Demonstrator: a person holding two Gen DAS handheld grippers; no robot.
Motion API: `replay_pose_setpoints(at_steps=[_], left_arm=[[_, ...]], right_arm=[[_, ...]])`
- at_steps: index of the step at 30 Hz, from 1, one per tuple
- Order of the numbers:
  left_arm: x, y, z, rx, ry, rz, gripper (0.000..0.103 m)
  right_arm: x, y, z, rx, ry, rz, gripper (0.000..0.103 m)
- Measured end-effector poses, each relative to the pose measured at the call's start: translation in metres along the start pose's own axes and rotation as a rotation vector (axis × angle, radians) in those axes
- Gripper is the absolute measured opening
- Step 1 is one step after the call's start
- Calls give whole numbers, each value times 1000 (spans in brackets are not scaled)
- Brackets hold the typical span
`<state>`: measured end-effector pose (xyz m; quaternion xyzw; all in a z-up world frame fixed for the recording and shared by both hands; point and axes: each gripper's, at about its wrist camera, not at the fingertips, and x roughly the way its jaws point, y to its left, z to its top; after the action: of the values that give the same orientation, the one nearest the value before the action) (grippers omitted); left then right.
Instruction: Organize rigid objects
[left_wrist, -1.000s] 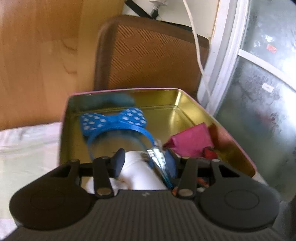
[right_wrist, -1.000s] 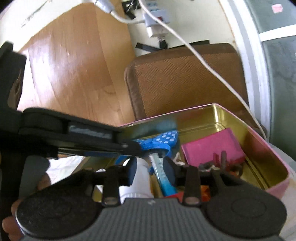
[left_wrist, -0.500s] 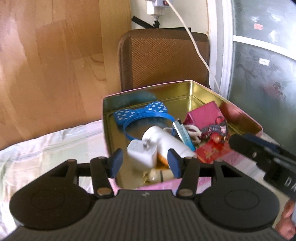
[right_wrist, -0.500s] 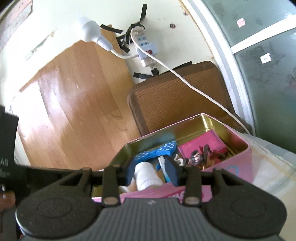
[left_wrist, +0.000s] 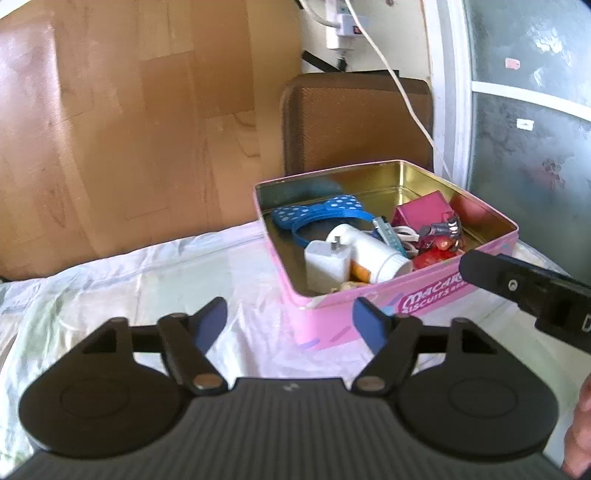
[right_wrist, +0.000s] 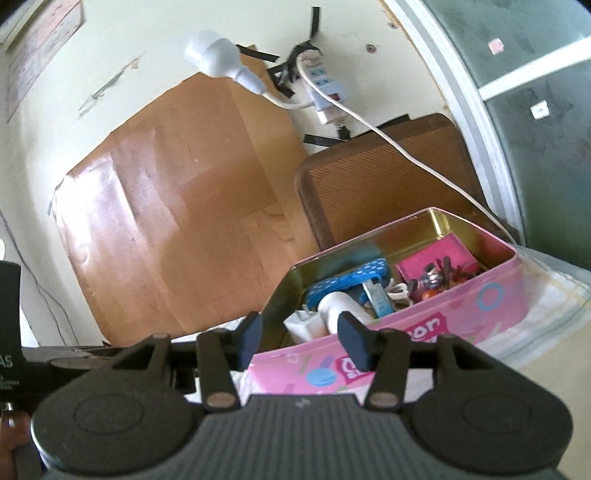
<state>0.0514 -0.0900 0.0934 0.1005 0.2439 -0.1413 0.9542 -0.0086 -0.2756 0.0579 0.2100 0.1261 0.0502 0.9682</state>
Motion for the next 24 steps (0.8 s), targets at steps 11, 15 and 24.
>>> replay_pose_setpoints(at_steps=[11, 15, 24], left_arm=[[-19, 21, -22, -48, 4, 51, 103], [-21, 27, -28, -57, 14, 54, 103], [-22, 29, -37, -34, 26, 100, 103]], right_arm=[[-13, 28, -5, -22, 9, -8, 59], [-15, 36, -6, -31, 10, -11, 62], [-15, 46, -12, -43, 21, -13, 68]])
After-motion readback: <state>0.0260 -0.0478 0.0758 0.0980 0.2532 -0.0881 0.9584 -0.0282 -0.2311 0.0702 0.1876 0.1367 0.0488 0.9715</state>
